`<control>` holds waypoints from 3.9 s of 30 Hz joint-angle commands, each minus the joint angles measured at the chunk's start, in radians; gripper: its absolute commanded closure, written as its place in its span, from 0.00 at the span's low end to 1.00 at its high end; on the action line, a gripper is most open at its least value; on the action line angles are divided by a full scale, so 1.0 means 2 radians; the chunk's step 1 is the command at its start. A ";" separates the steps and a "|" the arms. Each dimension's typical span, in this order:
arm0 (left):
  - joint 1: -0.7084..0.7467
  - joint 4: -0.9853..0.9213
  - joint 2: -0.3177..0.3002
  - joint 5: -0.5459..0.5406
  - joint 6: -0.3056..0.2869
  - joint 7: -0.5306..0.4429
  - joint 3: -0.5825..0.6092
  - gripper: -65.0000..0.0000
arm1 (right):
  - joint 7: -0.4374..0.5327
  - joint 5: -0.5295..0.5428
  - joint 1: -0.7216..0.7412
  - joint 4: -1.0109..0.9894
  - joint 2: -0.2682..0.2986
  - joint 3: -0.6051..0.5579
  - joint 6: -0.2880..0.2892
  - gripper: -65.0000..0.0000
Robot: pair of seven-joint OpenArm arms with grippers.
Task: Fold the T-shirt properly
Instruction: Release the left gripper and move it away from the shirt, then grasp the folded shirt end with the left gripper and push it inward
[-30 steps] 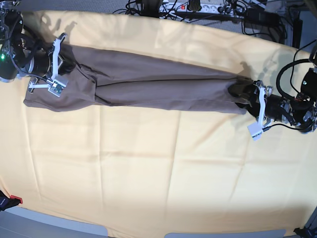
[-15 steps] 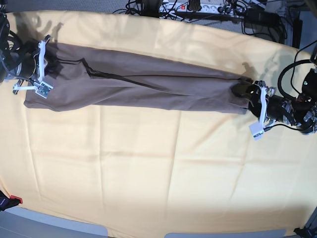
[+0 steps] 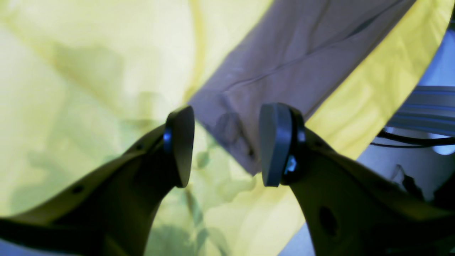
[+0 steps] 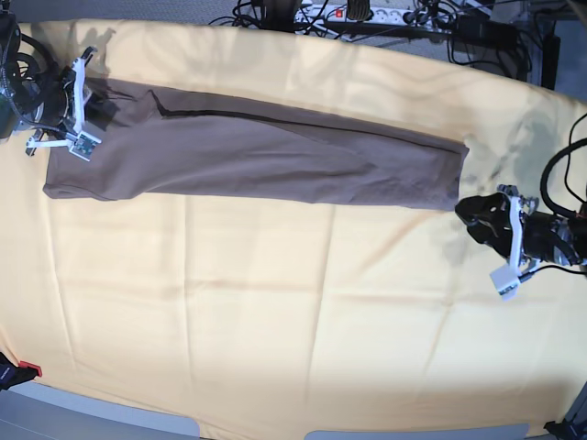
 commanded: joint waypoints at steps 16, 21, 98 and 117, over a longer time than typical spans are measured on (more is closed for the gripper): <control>-0.007 -0.059 -0.030 -0.038 -0.003 0.006 -0.164 0.52 | 0.137 0.071 0.004 0.034 -0.089 0.185 -0.008 1.00; 0.054 -0.113 -0.023 -0.046 0.001 0.012 -0.266 0.52 | 0.150 0.054 0.004 -0.047 -0.142 0.185 0.001 1.00; 0.189 -0.094 0.174 -0.046 0.065 0.094 -0.256 1.00 | 0.219 -0.073 0.006 -0.133 -0.198 0.178 0.000 1.00; 0.189 0.095 0.136 -0.046 0.062 0.094 -0.260 1.00 | 0.228 -0.103 0.006 -0.133 -0.198 0.178 0.000 1.00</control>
